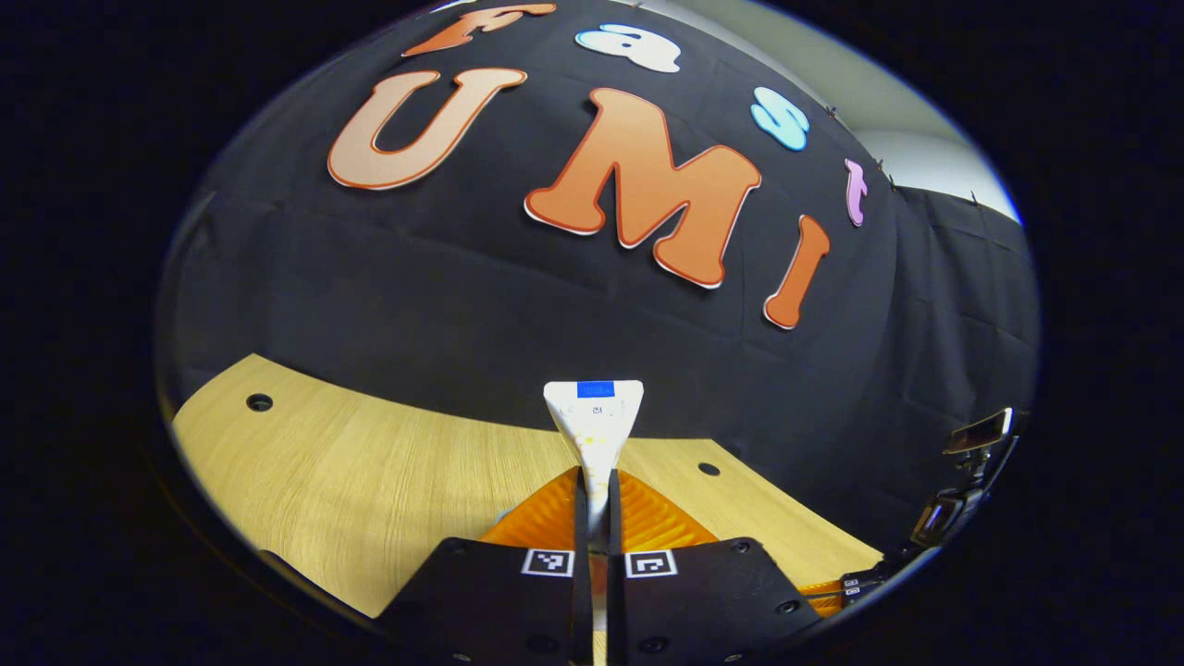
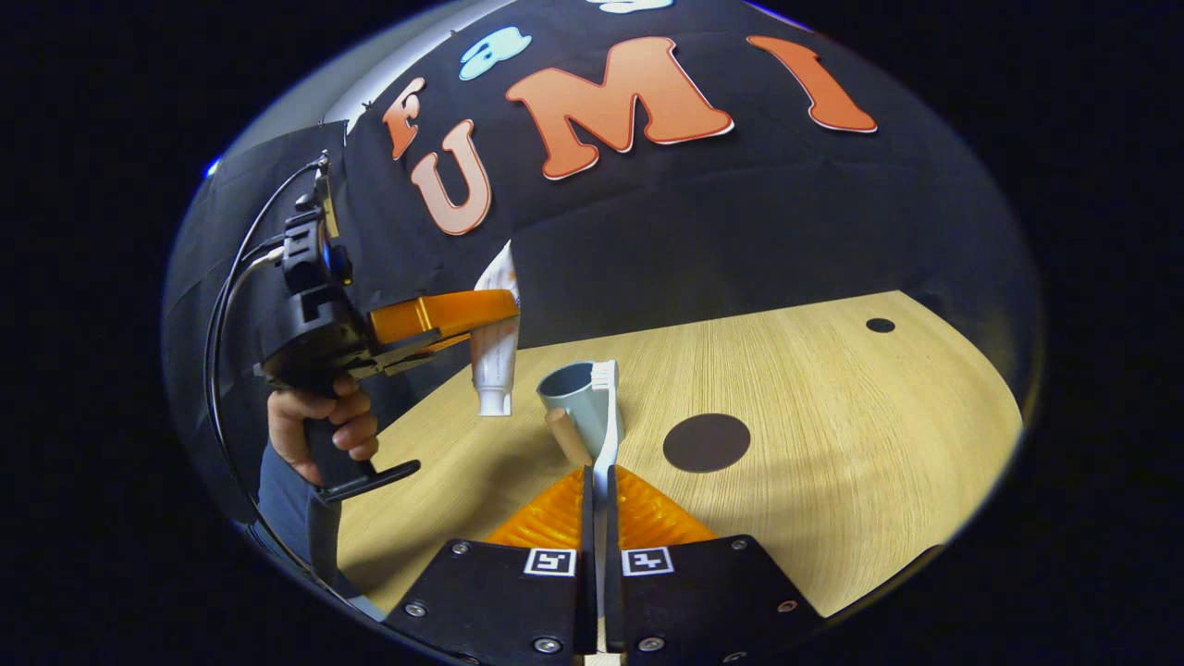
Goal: Put the toothbrush and toothpaste on the desktop into the cup, then pick up the cup and place it on the coaster on the desktop.
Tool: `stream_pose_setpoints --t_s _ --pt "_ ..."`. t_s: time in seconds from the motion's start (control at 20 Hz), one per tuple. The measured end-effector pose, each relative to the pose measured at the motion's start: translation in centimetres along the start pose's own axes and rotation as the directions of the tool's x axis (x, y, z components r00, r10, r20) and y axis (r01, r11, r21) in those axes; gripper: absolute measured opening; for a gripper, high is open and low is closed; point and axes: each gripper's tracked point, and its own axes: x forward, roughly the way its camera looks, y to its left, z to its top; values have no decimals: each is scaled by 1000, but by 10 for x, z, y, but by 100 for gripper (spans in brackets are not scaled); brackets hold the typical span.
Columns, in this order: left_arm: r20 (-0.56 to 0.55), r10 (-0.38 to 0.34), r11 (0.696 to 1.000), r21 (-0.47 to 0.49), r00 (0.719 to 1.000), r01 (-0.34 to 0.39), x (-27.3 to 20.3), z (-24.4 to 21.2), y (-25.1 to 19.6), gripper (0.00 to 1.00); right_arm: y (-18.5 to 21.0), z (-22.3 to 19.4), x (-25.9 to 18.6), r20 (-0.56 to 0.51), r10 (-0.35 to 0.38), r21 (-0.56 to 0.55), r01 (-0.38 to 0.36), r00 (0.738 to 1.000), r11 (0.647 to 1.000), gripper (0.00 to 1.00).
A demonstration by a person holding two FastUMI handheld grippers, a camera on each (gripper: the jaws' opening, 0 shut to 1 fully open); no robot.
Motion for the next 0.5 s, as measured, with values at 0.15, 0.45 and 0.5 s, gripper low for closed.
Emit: stream_pose_setpoints --t_s 0.15,0.45,0.5 --pt "57 20 1000 5 998 -21 24 11 15 5 4 17 -7 65 13 -7 -13 998 1000 4" --pt "82 28 1000 11 996 -29 64 -5 43 5 1 54 31 149 3 -29 1 989 1000 4" --pt "82 26 1000 0 996 -26 67 -8 46 6 2 59 37 153 5 -29 -1 988 1000 4"
